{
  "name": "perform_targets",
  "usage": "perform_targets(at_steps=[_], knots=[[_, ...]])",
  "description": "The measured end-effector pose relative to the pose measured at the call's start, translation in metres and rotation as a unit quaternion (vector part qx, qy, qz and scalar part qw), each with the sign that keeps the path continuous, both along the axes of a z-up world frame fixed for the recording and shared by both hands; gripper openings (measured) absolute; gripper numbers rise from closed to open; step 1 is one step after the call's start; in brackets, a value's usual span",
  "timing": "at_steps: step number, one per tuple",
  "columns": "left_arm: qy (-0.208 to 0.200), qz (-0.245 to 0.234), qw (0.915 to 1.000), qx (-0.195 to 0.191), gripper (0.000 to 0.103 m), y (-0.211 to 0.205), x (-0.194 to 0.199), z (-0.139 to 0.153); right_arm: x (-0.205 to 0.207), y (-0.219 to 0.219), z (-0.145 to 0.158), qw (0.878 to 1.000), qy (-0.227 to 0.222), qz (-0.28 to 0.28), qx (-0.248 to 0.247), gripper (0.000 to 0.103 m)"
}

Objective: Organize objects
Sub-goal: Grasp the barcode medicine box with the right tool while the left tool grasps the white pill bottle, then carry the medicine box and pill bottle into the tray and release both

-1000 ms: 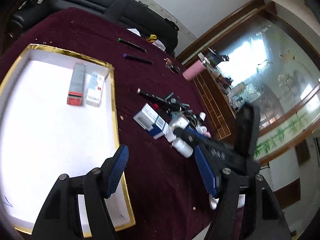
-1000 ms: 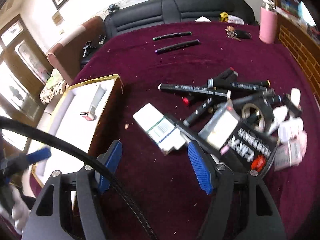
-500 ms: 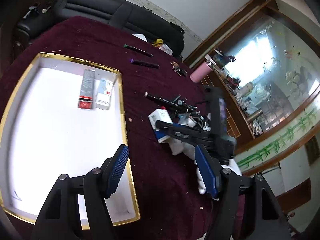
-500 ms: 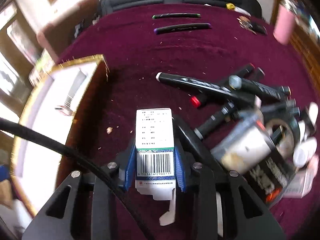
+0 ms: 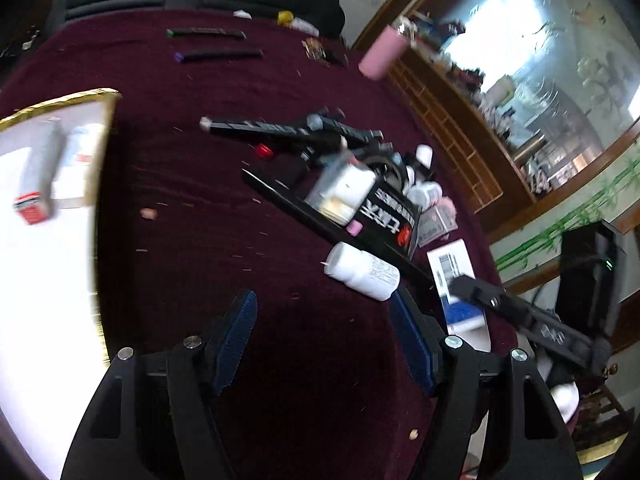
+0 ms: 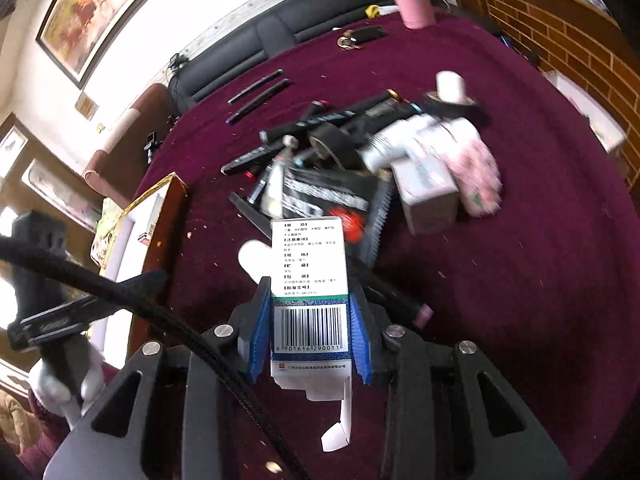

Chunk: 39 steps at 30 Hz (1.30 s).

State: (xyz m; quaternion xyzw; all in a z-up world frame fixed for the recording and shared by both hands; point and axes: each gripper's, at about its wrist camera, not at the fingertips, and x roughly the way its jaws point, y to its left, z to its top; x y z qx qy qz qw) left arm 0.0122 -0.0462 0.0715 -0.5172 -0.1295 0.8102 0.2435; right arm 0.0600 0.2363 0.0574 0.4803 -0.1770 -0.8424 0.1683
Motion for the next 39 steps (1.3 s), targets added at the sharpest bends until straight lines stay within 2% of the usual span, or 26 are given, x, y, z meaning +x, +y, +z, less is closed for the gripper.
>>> perform_targets(at_steps=[2, 4, 6, 9, 12, 13, 15, 19, 20, 21, 26, 33, 39], knots=[[-0.002, -0.002, 0.9999, -0.011, 0.062, 0.02, -0.003, -0.005, 0.002, 0.008, -0.005, 1.0, -0.004, -0.003, -0.015, 0.033], [0.001, 0.009, 0.9992, -0.038, 0.062, 0.035, -0.006, -0.01, 0.005, 0.015, -0.009, 1.0, -0.005, -0.007, -0.02, 0.033], [0.018, 0.014, 0.9978, -0.063, 0.062, 0.051, -0.004, -0.012, 0.007, 0.021, -0.014, 0.999, -0.008, -0.012, -0.031, 0.033], [0.068, 0.0, 0.9904, -0.121, 0.062, 0.076, 0.004, -0.012, 0.011, 0.029, -0.018, 0.999, -0.01, -0.016, -0.045, 0.033], [0.125, -0.033, 0.9749, -0.181, 0.062, 0.098, 0.013, -0.017, 0.014, 0.036, -0.019, 0.998, -0.009, -0.02, -0.054, 0.033], [0.135, -0.045, 0.9713, -0.191, 0.062, 0.102, 0.014, -0.019, 0.015, 0.038, -0.02, 0.998, -0.009, -0.022, -0.057, 0.033], [0.13, -0.045, 0.9704, -0.199, 0.062, 0.107, 0.009, -0.023, 0.017, 0.042, -0.021, 0.998, -0.007, -0.023, -0.061, 0.033], [0.119, -0.042, 0.9714, -0.201, 0.061, 0.105, -0.001, -0.033, 0.018, 0.041, -0.024, 0.997, -0.008, -0.022, -0.067, 0.033], [0.109, -0.045, 0.9742, -0.192, 0.053, 0.103, -0.003, -0.036, 0.018, 0.041, -0.024, 0.997, -0.008, -0.021, -0.067, 0.033], [0.098, -0.045, 0.9776, -0.18, 0.052, 0.102, -0.006, -0.038, 0.018, 0.041, -0.024, 0.997, -0.009, -0.02, -0.067, 0.033], [0.089, -0.03, 0.9889, -0.115, 0.051, 0.081, -0.006, -0.034, 0.017, 0.032, -0.022, 0.998, -0.008, -0.007, -0.064, 0.033], [0.103, 0.003, 0.9931, -0.057, 0.052, 0.038, 0.015, 0.005, 0.016, -0.002, -0.004, 0.998, 0.003, 0.031, -0.056, 0.033], [0.136, 0.046, 0.9884, -0.048, 0.052, -0.032, 0.044, 0.055, 0.01, -0.059, 0.036, 0.992, 0.027, 0.099, -0.078, 0.033]])
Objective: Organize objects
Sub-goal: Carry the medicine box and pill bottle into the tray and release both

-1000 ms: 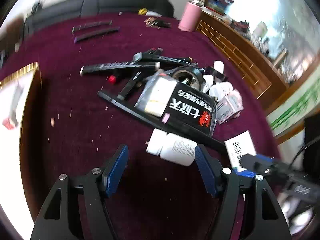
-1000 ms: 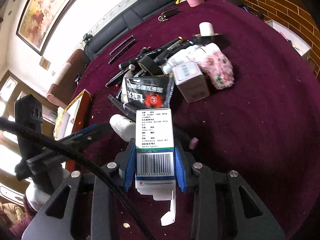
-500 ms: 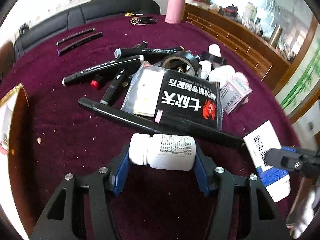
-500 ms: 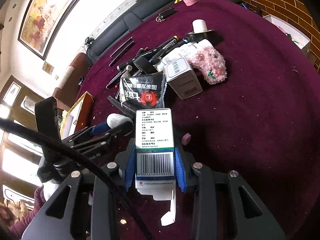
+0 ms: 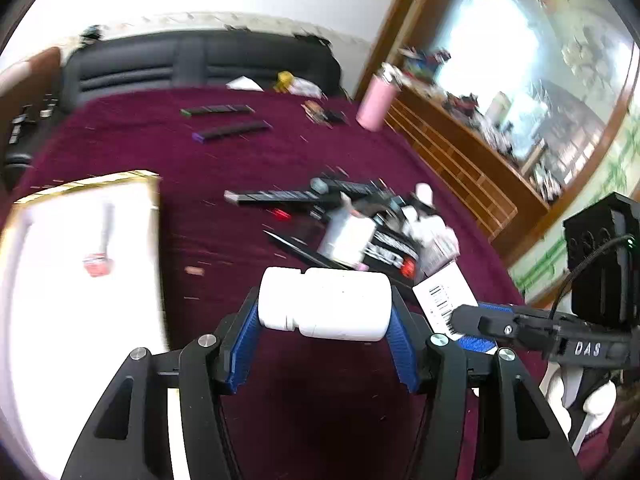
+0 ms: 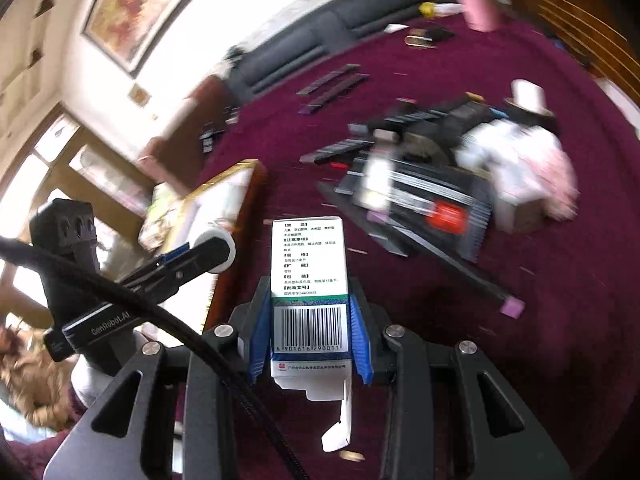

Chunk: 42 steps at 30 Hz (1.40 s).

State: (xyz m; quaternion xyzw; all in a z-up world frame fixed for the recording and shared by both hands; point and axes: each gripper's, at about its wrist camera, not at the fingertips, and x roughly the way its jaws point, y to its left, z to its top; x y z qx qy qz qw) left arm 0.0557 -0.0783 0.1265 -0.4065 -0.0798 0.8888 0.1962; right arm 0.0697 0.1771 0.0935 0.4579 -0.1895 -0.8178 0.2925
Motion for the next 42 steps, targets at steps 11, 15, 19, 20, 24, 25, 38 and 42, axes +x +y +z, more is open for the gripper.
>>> perform_targets(at_steps=[11, 15, 19, 20, 24, 25, 38, 42], knots=[[0.018, 0.137, 0.9901, -0.026, 0.052, -0.163, -0.027, 0.054, -0.054, -0.171, 0.1, 0.985, 0.0, 0.132, -0.107, 0.033], [-0.014, 0.165, 0.985, -0.049, 0.052, -0.199, -0.069, 0.031, -0.087, -0.226, 0.082, 0.988, -0.035, 0.119, -0.092, 0.033], [-0.048, 0.175, 0.982, -0.052, 0.052, -0.223, -0.101, -0.01, -0.126, -0.265, 0.022, 0.986, -0.111, 0.084, -0.09, 0.033], [-0.053, 0.173, 0.982, -0.052, 0.052, -0.226, -0.106, -0.021, -0.132, -0.272, 0.007, 0.985, -0.124, 0.077, -0.087, 0.033], [-0.066, 0.155, 0.9835, -0.066, 0.052, -0.23, -0.121, -0.051, -0.155, -0.297, -0.03, 0.985, -0.147, 0.057, -0.066, 0.033], [-0.07, 0.154, 0.9829, -0.073, 0.052, -0.229, -0.124, -0.057, -0.159, -0.301, -0.037, 0.986, -0.146, 0.052, -0.055, 0.033], [-0.087, 0.177, 0.9791, -0.05, 0.052, -0.242, -0.146, -0.084, -0.181, -0.313, -0.056, 0.987, -0.153, 0.029, -0.025, 0.035], [-0.086, 0.181, 0.9786, -0.045, 0.054, -0.244, -0.148, -0.083, -0.181, -0.312, -0.059, 0.987, -0.156, 0.022, -0.023, 0.04]])
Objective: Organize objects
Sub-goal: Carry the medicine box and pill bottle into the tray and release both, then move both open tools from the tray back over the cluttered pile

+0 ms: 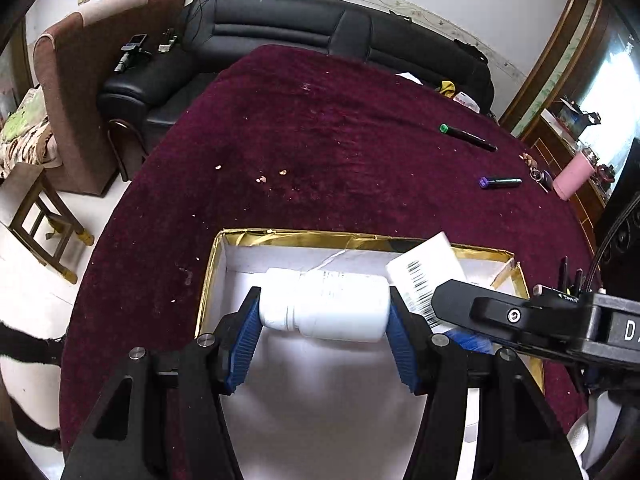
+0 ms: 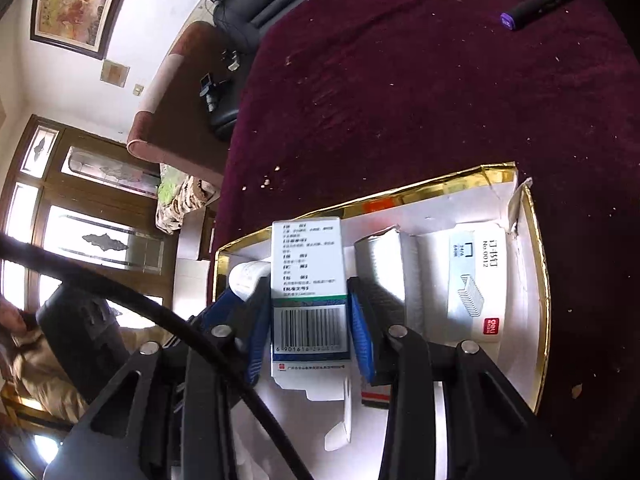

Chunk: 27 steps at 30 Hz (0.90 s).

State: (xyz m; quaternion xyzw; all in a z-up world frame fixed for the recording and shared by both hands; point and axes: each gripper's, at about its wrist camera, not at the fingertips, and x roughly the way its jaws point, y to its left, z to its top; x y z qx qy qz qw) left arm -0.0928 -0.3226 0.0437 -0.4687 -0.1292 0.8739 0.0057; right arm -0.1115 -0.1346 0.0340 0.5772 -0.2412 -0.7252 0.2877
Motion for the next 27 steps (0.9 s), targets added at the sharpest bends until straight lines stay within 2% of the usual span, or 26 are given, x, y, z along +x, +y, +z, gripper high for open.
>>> perform_targets(at_steps=[3, 7, 11, 13, 16, 20, 22, 25, 27], knots=[[0.002, 0.011, 0.9999, 0.01, 0.055, -0.005, -0.001, 0.001, -0.001, 0.004, 0.001, 1.0, 0.006, -0.01, 0.004, 0.048], [0.001, 0.018, 0.9995, 0.025, 0.059, -0.009, -0.002, 0.002, -0.001, 0.01, 0.006, 1.0, 0.014, -0.011, 0.002, 0.049], [0.01, 0.025, 0.9988, 0.04, 0.072, -0.01, 0.004, 0.01, 0.004, 0.017, 0.021, 1.0, 0.03, -0.004, -0.007, 0.049], [0.014, 0.029, 0.9983, 0.047, 0.074, -0.013, 0.01, 0.018, 0.01, 0.022, 0.032, 0.999, 0.05, 0.003, -0.009, 0.049], [0.02, 0.04, 0.9987, 0.025, 0.074, -0.012, 0.025, 0.034, 0.022, 0.032, 0.048, 0.997, 0.076, 0.009, -0.008, 0.053], [0.04, 0.045, 0.9982, -0.002, 0.074, 0.002, 0.054, 0.06, 0.043, 0.054, 0.064, 0.995, 0.103, 0.015, -0.008, 0.053], [0.049, 0.036, 0.998, 0.019, 0.074, 0.011, 0.067, 0.069, 0.054, 0.066, 0.069, 0.993, 0.114, 0.015, -0.007, 0.053], [0.039, -0.002, 0.9953, 0.089, 0.073, 0.029, 0.084, 0.071, 0.076, 0.096, 0.071, 0.992, 0.128, 0.007, -0.007, 0.053], [0.036, -0.022, 0.9916, 0.122, 0.073, 0.044, 0.094, 0.072, 0.087, 0.116, 0.067, 0.992, 0.127, 0.003, -0.01, 0.053]])
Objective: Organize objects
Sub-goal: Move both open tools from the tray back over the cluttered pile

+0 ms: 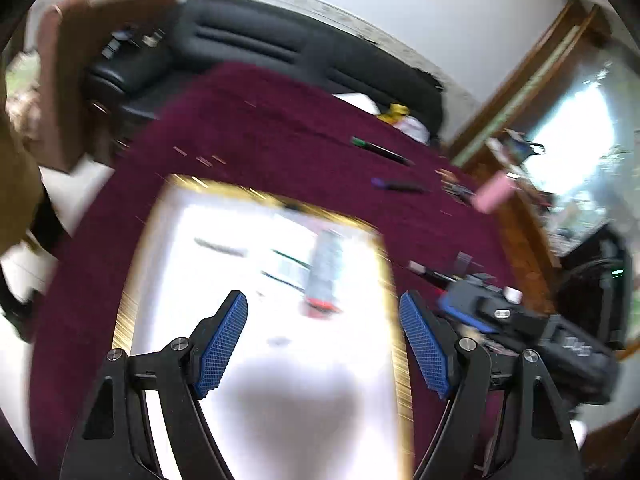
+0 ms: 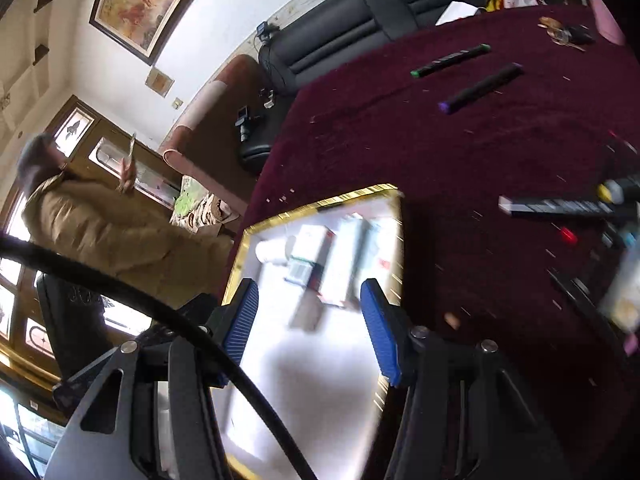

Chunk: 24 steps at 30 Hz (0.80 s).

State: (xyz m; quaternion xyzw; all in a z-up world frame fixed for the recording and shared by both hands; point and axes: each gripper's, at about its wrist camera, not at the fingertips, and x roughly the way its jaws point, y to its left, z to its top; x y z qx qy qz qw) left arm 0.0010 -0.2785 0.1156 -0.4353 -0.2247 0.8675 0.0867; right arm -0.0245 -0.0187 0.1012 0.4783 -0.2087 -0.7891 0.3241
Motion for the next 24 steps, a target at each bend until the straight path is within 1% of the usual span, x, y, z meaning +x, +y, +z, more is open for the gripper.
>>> perform_targets(at_steps=[4, 7, 8, 10, 12, 14, 18, 24], knots=[[0.006, -0.042, 0.9987, 0.03, 0.073, 0.042, 0.022, 0.003, 0.018, 0.052, -0.006, 1.0, 0.004, -0.021, 0.002, 0.053], [0.008, -0.073, 0.9965, 0.041, 0.073, 0.077, 0.039, 0.0, 0.027, 0.104, -0.011, 0.999, 0.004, -0.05, 0.009, 0.052], [0.005, -0.079, 0.9959, 0.043, 0.073, 0.086, 0.042, -0.002, 0.029, 0.125, -0.013, 0.998, 0.006, -0.066, 0.016, 0.052], [-0.006, -0.093, 0.9946, 0.046, 0.073, 0.103, 0.047, -0.008, 0.031, 0.151, -0.018, 0.996, 0.006, -0.084, 0.027, 0.052], [-0.016, -0.108, 0.9926, 0.052, 0.073, 0.119, 0.049, -0.016, 0.032, 0.173, -0.026, 0.995, -0.005, -0.098, 0.029, 0.052], [-0.027, -0.119, 0.9912, 0.051, 0.073, 0.135, 0.051, -0.024, 0.031, 0.185, -0.034, 0.994, -0.015, -0.107, 0.023, 0.052], [-0.036, -0.136, 0.9892, 0.043, 0.073, 0.156, 0.062, -0.031, 0.021, 0.197, -0.041, 0.992, -0.019, -0.121, 0.012, 0.052], [-0.039, -0.139, 0.9887, 0.038, 0.073, 0.16, 0.071, -0.034, -0.007, 0.213, -0.05, 0.987, -0.016, -0.155, 0.037, 0.052]])
